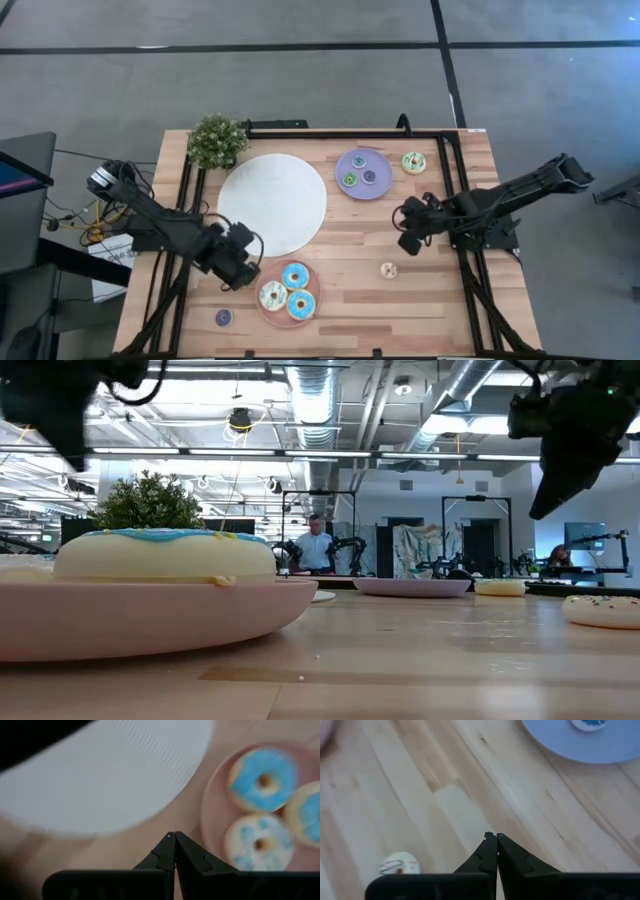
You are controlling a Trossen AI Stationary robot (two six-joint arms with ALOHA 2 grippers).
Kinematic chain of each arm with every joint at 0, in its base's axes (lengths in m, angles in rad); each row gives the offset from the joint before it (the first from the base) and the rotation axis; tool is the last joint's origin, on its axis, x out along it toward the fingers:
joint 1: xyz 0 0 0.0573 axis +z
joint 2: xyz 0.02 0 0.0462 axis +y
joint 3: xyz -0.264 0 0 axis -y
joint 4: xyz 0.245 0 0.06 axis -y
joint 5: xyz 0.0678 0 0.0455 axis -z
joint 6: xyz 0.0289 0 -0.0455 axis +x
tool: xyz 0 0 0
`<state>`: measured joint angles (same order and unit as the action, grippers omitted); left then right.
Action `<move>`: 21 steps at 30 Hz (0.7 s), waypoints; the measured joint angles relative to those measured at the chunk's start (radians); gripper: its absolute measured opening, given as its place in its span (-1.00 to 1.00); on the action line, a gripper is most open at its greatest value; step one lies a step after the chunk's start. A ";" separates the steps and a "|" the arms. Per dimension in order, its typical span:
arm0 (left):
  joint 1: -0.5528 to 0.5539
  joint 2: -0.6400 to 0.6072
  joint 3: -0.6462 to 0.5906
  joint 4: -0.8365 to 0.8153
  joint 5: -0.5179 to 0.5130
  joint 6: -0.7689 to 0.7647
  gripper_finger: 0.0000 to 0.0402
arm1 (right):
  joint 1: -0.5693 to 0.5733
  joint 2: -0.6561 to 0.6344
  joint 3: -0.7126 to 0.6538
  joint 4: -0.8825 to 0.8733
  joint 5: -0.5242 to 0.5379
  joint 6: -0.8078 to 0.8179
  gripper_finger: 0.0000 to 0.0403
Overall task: Pick & Place donuts
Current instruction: Put the small dark blue donut on the purple plate
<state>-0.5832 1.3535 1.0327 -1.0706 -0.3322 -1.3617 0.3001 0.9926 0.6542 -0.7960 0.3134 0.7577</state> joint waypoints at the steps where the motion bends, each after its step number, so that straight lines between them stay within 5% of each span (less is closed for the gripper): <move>1: -0.004 0.023 0.020 -0.048 0.035 -0.046 -1.00 | -0.006 0.000 -0.006 -0.002 0.000 -0.004 -1.00; 10: -0.085 0.120 0.047 -0.086 0.193 -0.221 -0.95 | -0.046 0.057 -0.027 0.005 0.000 -0.007 -1.00; 21: -0.237 0.121 0.047 0.003 0.089 -0.340 -0.39 | -0.047 0.109 -0.027 0.025 -0.023 0.039 -1.00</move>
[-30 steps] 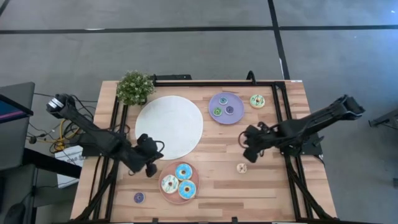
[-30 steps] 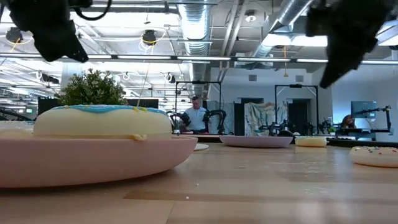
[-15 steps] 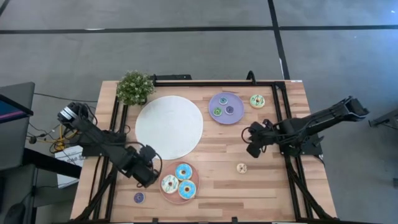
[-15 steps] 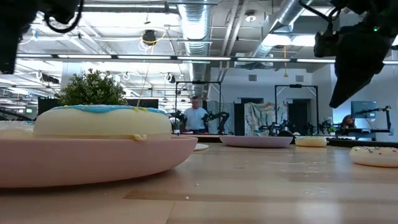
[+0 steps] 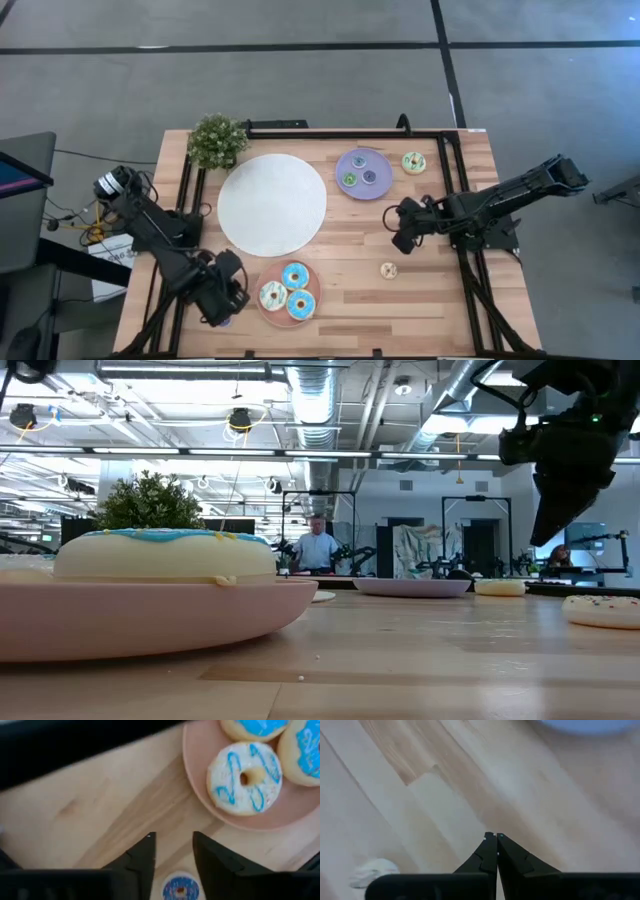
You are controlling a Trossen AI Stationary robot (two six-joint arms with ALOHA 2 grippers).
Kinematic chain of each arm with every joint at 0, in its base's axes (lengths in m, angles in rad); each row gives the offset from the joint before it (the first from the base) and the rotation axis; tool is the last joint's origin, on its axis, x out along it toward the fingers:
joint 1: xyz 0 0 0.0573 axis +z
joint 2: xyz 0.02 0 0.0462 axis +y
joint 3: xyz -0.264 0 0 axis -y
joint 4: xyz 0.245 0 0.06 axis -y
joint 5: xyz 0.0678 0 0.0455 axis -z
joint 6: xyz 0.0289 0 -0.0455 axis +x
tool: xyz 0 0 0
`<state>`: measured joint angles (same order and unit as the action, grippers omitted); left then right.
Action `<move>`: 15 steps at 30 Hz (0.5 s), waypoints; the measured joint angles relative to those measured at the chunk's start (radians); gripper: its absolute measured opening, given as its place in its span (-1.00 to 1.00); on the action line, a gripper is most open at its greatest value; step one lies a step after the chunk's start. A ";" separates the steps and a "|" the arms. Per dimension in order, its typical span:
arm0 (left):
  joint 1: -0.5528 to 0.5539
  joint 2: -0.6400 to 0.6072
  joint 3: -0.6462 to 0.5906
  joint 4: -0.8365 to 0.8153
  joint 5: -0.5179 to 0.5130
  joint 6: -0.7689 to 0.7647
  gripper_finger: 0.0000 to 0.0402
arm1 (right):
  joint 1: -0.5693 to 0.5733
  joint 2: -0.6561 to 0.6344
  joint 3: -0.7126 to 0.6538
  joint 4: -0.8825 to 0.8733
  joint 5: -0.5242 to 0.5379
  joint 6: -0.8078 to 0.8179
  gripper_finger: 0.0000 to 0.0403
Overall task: Pick & Place donuts
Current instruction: Put the small dark blue donut on the purple plate
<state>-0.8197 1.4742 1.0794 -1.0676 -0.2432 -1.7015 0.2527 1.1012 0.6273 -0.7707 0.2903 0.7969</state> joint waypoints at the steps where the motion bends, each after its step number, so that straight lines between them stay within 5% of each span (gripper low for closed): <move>1: -0.013 0.000 0.000 -0.001 0.000 -0.030 -0.33 | 0.000 0.000 0.000 0.005 -0.019 0.051 -1.00; 9: -0.115 0.000 0.000 0.034 0.000 -0.063 0.14 | 0.019 -0.002 0.000 0.028 -0.099 0.227 -1.00; 15: -0.173 0.000 -0.004 0.073 -0.026 -0.043 0.26 | 0.071 -0.002 0.000 0.032 -0.112 0.323 -1.00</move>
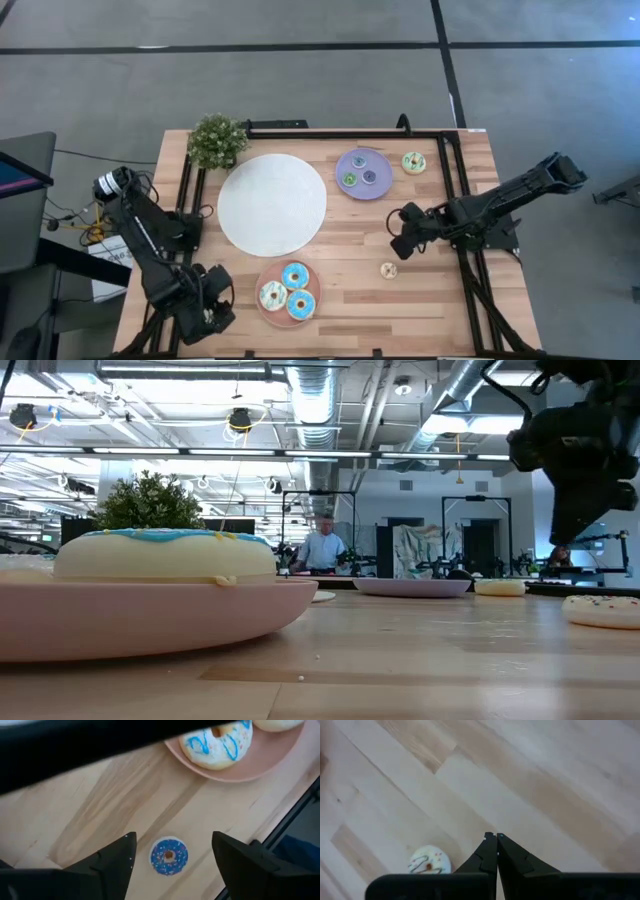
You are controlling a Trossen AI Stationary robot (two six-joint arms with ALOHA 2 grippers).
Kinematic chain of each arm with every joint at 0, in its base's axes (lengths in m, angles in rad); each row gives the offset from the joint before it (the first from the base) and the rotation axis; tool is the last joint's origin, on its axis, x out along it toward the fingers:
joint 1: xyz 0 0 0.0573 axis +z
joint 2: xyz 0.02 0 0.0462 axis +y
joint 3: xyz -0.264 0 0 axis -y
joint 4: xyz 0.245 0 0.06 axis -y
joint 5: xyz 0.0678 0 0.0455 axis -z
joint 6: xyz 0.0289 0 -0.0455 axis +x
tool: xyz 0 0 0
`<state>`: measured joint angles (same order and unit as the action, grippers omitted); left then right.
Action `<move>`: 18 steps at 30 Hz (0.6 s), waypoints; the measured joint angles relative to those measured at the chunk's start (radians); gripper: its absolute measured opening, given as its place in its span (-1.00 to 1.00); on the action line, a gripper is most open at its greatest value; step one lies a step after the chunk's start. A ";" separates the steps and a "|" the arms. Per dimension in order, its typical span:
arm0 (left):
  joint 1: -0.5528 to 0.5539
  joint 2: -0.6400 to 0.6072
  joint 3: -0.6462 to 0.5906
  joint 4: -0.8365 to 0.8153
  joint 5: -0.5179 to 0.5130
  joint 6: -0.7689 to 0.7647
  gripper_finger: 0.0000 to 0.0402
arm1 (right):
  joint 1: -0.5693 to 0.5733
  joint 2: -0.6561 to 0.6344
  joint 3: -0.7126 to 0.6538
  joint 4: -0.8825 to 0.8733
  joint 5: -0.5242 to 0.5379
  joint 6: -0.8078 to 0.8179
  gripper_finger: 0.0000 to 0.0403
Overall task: Pick & Place donuts
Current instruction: Put the small dark blue donut on the purple plate
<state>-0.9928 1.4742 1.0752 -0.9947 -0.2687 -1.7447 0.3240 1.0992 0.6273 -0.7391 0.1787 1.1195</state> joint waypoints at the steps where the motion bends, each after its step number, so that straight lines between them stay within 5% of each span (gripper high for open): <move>1: -0.006 0.000 0.000 0.000 0.000 0.004 0.26 | 0.012 0.000 0.000 0.000 0.000 0.025 -1.00; 11: -0.022 0.014 0.000 0.013 0.021 0.016 0.27 | 0.156 0.000 0.000 0.019 0.004 0.219 -1.00; 18: -0.007 0.168 0.000 0.125 0.138 0.006 0.27 | 0.222 0.000 0.000 0.019 0.004 0.293 -1.00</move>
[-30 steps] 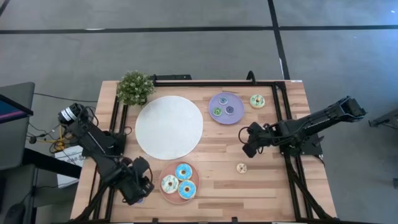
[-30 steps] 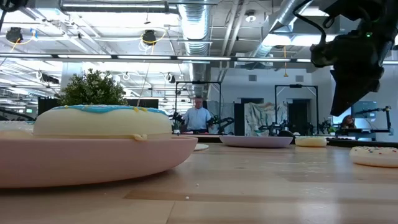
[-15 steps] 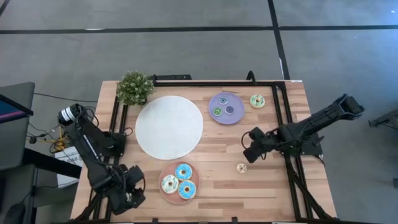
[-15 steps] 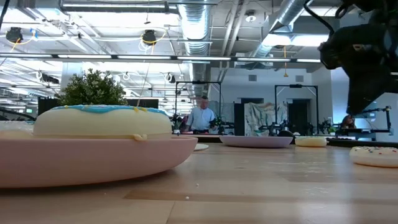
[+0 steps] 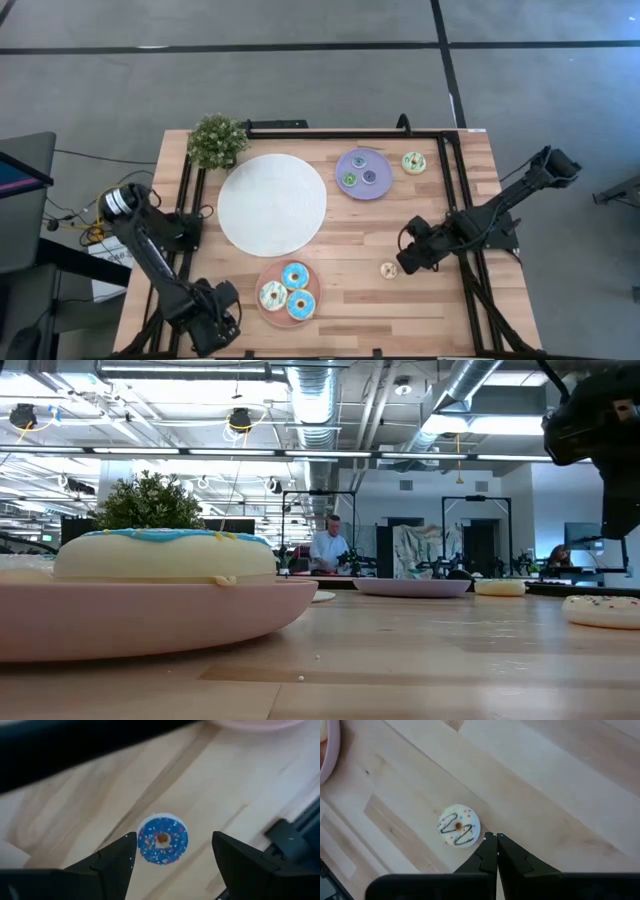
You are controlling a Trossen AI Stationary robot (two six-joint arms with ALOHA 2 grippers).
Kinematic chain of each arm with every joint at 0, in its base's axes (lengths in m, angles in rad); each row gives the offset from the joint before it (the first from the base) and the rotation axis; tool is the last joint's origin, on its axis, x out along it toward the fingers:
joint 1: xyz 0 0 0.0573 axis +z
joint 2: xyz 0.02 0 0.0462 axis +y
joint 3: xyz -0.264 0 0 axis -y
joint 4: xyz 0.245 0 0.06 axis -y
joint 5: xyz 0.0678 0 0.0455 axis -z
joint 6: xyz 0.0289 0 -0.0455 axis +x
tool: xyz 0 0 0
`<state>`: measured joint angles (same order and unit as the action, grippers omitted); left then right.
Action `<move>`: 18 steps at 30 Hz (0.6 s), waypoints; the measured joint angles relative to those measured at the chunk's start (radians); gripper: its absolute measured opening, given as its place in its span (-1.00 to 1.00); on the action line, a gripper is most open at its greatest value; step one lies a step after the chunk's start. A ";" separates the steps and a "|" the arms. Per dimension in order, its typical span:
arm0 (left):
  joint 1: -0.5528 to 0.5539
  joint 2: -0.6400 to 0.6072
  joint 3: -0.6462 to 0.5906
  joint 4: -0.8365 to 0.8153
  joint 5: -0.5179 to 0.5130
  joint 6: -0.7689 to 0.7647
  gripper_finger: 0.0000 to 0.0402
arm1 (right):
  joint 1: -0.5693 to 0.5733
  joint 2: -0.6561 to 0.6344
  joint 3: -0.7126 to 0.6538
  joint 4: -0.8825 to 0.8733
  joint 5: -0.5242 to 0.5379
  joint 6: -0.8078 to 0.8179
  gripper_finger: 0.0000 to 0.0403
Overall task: Pick & Place donuts
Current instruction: Put the small dark blue donut on the purple plate
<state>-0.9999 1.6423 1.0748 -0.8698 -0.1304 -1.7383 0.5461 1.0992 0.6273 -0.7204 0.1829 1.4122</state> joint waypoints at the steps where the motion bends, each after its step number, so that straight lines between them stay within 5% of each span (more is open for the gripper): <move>1: 0.003 0.015 0.000 0.008 0.010 -0.007 0.27 | 0.004 0.000 0.000 0.000 0.000 0.007 -1.00; 18: 0.013 0.063 0.000 0.016 0.021 -0.015 0.27 | 0.008 0.000 0.001 -0.004 0.002 0.013 -1.00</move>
<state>-0.9867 1.7054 1.0752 -0.8536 -0.1091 -1.7536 0.5541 1.0992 0.6281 -0.7246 0.1852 1.4250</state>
